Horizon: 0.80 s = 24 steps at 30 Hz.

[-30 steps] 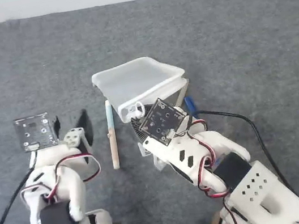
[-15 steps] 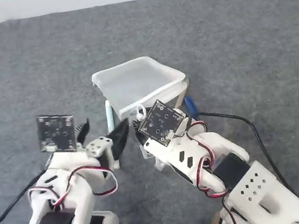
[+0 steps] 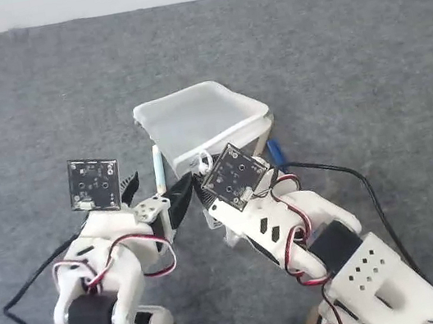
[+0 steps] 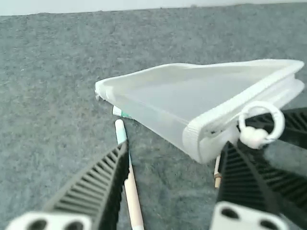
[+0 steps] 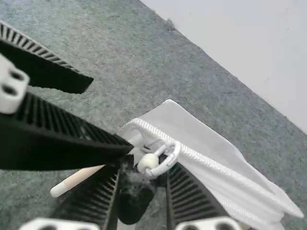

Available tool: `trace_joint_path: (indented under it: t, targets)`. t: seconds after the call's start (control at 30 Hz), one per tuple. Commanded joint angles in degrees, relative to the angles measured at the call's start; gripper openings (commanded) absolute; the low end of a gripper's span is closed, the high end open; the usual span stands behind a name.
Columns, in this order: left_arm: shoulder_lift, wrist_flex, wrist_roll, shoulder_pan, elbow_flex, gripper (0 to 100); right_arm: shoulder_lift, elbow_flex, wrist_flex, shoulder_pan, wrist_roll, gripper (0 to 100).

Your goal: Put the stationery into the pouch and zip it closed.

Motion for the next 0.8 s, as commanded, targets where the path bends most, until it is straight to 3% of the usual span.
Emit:
trace_joint_path:
  t: [0.0, 0.77]
  targets:
    - [-0.4, -4.8, 1.1, -3.8, 0.1, 28, -2.1, -0.4, -1.1, 0.9, -1.0, 0.6]
    - [-0.4, -9.4, 0.7, -3.1, 5.9, 26, -2.2, -0.4, -1.0, 0.7, -1.0, 0.6]
